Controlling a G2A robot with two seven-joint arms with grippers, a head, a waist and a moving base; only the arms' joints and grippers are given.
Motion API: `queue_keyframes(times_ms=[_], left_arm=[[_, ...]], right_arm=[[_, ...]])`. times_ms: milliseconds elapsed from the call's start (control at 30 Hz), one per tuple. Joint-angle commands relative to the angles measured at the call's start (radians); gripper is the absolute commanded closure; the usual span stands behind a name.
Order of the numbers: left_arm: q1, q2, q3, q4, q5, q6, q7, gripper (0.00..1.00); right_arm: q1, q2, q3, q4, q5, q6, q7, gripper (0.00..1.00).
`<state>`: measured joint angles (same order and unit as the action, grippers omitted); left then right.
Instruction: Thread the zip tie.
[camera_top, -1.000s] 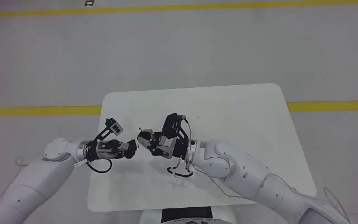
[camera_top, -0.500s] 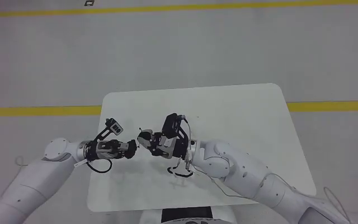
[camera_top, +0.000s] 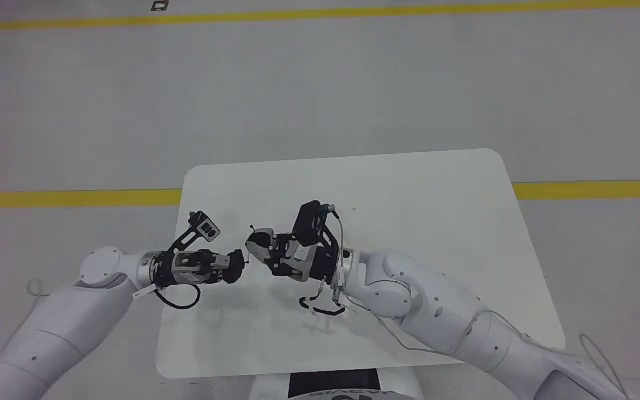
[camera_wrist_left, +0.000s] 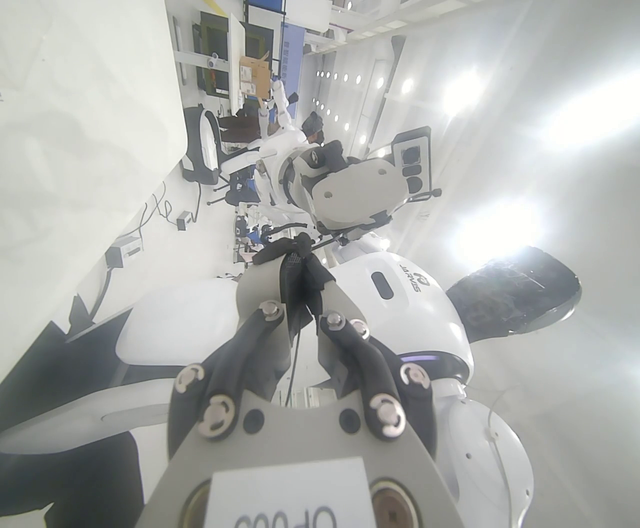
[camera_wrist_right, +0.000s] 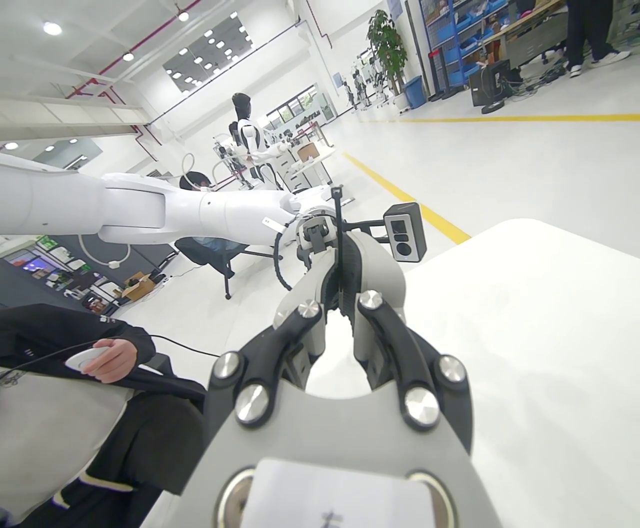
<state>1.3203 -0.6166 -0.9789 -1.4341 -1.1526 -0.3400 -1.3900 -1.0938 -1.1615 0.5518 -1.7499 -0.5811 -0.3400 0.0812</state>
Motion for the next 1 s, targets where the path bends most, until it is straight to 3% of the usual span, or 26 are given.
queue_keyframes(times_ms=[0,967], left_arm=[[0.0,0.0,0.0,0.0,0.0,0.0,0.0,1.0],[0.0,0.0,0.0,0.0,0.0,0.0,0.0,1.0]], right_arm=[[0.001,0.0,-0.002,0.001,0.001,0.0,0.004,1.0],[0.006,0.001,-0.009,0.008,-0.005,0.0,-0.013,1.0]])
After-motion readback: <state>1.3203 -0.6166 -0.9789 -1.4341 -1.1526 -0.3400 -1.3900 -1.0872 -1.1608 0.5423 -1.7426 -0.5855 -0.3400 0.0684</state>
